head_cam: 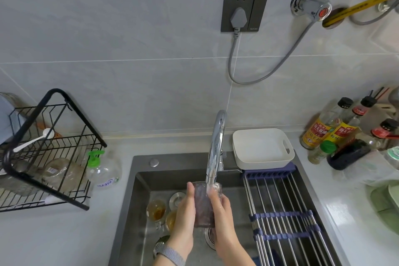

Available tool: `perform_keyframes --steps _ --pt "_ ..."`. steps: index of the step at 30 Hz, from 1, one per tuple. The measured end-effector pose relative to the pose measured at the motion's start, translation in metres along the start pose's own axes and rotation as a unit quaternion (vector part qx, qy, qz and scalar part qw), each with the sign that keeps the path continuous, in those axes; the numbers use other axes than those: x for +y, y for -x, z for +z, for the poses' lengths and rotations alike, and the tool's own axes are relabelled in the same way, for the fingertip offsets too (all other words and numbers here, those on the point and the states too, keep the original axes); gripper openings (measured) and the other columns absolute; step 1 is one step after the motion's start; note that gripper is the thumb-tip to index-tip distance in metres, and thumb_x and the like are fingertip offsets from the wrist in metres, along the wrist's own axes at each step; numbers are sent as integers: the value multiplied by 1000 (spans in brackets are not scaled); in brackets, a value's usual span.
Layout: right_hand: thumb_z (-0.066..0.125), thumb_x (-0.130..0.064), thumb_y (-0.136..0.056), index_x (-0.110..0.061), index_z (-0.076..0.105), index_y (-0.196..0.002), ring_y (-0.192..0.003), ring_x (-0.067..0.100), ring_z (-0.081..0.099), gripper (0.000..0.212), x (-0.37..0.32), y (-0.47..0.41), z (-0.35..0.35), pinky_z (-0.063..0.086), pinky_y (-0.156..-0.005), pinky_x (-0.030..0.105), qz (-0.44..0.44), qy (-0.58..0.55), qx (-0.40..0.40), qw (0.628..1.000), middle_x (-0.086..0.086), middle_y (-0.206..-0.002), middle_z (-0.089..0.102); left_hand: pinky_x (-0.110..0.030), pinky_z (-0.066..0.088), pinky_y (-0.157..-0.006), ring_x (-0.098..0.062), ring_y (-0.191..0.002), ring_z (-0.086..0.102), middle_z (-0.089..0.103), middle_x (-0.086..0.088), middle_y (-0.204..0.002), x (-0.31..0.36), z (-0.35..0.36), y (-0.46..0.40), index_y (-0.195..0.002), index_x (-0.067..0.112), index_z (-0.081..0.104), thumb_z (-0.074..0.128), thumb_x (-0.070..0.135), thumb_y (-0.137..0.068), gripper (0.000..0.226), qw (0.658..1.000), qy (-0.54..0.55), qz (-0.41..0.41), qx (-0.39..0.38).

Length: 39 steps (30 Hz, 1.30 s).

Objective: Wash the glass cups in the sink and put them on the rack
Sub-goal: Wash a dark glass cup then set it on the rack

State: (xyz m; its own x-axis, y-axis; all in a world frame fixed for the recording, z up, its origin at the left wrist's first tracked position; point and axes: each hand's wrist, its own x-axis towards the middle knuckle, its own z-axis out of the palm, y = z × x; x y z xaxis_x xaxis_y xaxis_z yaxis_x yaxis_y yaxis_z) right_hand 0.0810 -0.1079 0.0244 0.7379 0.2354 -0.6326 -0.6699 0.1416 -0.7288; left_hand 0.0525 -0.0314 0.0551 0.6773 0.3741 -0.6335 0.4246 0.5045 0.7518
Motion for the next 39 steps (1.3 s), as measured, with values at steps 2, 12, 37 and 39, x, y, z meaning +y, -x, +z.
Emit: perform_keyframes --steps 2,12,37,39 --pt "75 -67 -59 -15 58 -116 -97 24 71 79 3 -3 0 54 -92 48 -6 -2 20 1000 9 -107 72 -54 54 -91 -30 -101 69 73 -9 -108 -4 -3 -7 -112 18 67 44 66 -80 62 1000 0 -14 27" --pt "40 -53 -95 -10 72 -105 -95 27 72 55 -6 5 -5 53 -91 46 -22 -2 -5 1000 12 -100 75 -47 51 -98 -22 -105 67 71 -4 -113 4 -1 -5 -119 18 61 43 72 -76 71 999 -46 -9 -19" --pt "60 -81 -66 -14 56 -118 -100 27 69 85 -3 13 6 53 -92 50 -11 -4 28 1000 11 -112 69 -44 56 -87 -24 -98 72 75 -7 -103 -2 -11 7 -112 12 64 50 46 -91 43 997 38 22 -68" --pt "72 -67 -64 -13 45 -117 -101 28 67 80 -5 16 6 53 -93 52 -17 5 25 1000 11 -111 65 -43 57 -85 -23 -95 72 76 -7 -100 -4 -13 6 -108 12 67 52 48 -89 43 998 15 30 -52"
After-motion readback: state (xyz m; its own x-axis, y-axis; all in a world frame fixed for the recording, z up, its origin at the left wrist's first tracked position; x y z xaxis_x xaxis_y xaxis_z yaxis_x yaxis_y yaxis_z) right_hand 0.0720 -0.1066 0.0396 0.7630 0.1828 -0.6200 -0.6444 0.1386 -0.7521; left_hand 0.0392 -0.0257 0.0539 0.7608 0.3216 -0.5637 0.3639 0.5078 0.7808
